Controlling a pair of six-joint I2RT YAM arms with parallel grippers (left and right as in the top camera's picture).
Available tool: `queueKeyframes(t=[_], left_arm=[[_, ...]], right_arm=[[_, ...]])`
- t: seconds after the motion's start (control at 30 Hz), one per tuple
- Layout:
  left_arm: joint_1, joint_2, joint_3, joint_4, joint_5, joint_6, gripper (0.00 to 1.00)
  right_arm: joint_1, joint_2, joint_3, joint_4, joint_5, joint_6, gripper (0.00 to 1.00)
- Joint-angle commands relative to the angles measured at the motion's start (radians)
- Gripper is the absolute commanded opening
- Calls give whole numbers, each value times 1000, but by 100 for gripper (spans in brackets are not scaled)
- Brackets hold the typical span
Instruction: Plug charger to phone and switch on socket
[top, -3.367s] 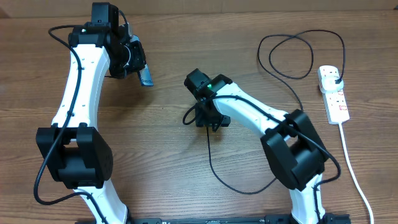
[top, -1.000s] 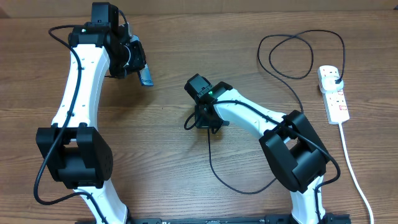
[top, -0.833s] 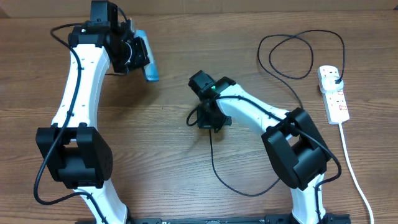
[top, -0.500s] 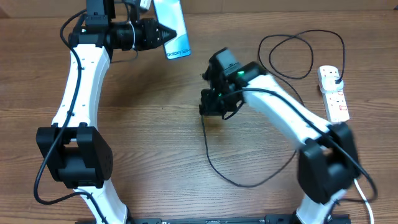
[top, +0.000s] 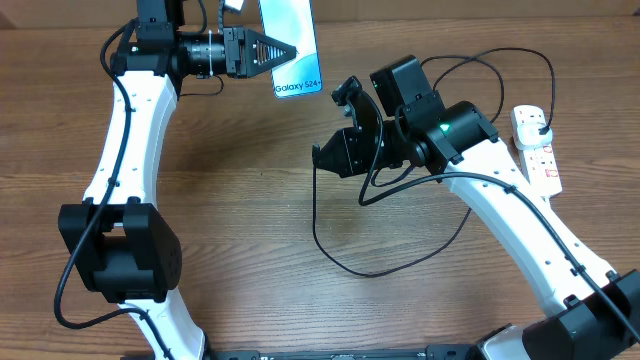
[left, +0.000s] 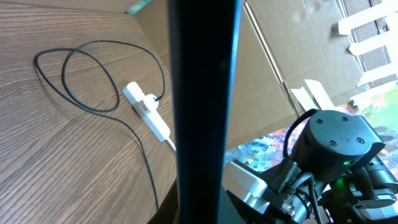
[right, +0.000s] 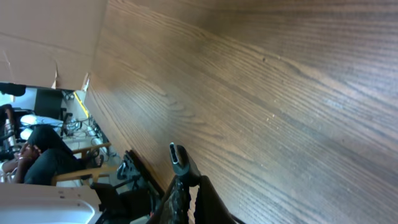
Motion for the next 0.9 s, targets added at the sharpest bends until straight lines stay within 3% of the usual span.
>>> queueKeyframes(t=[0.0,0.13,0.37,0.43,0.47,0.53,0.57,0.87], left_arm=[[11,-13,16,7,35,0,4],[11,-13,16,-13,-64,-2,4],[11,-13,16,-81,-182,-10,4],[11,-13,16,-83,-193,-10,4],[11,-13,16,-83,-217,-11,4],[11,-13,16,-84,-245,-11,4],[11,-13,16,-90,-264,-15,4],[11,-13,16,-110,-269,-14,4]], right_arm=[[1,-25,26,-32,11,-10,4],[66,-22,-54,-158,170,-92,4],[114,-22,-435,5,196,-23,4],[114,-22,-451,9,196,-22,14],[116,-22,-451,22,196,-11,40],[122,-21,-451,50,208,21,69],[134,-15,-451,73,236,31,75],[329,210,-431,87,497,34,73]])
